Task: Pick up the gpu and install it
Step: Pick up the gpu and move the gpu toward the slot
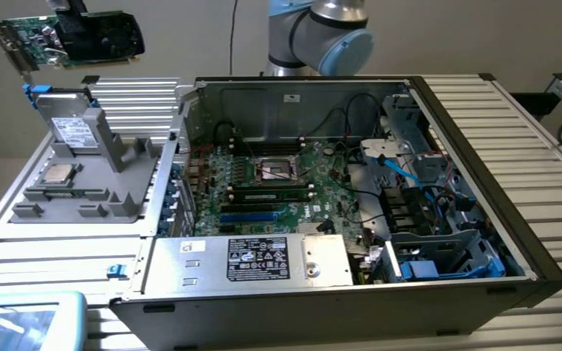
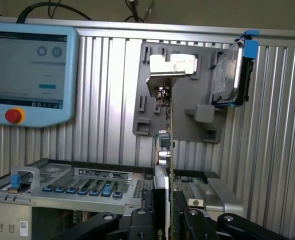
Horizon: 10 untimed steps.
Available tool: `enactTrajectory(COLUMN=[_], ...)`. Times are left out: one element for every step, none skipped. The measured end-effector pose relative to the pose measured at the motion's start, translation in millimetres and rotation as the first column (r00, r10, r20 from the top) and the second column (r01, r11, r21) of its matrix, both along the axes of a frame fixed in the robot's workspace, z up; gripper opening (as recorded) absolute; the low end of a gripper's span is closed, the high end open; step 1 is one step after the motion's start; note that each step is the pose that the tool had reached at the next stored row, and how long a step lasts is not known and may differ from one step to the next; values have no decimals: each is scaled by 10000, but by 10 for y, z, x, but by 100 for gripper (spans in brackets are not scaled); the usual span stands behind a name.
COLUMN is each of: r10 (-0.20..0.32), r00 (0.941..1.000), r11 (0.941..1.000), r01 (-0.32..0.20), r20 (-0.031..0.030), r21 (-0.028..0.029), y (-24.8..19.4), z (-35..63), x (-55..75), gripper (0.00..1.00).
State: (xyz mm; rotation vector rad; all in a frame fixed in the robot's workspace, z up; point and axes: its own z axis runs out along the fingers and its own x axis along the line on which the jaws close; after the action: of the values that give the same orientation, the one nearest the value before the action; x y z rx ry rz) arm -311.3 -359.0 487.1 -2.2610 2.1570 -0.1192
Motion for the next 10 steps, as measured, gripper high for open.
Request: enactTrajectory(r10=[0,0,1,1,1,0,0,0,0,1], r00=[10000,10000,10000,10000,10000,10000,10000,10000,10000,10000], r11=[10000,10000,10000,10000,10000,10000,10000,10000,10000,10000], r01=[0,0,-1,-1,-1,0,0,0,0,-1], r20=[0,1,1,0,1,1,1,1,0,1], r21=[0,0,0,0,0,0,0,0,0,1], y=[0,0,-1,-1,-1,0,-1,0,-1,-1], z=[0,0,0,0,0,0,-1,0,0,-1], x=[48,90,135,184,229,271,314,359,398,435], gripper=[27,27,27,27,27,27,27,27,27,27])
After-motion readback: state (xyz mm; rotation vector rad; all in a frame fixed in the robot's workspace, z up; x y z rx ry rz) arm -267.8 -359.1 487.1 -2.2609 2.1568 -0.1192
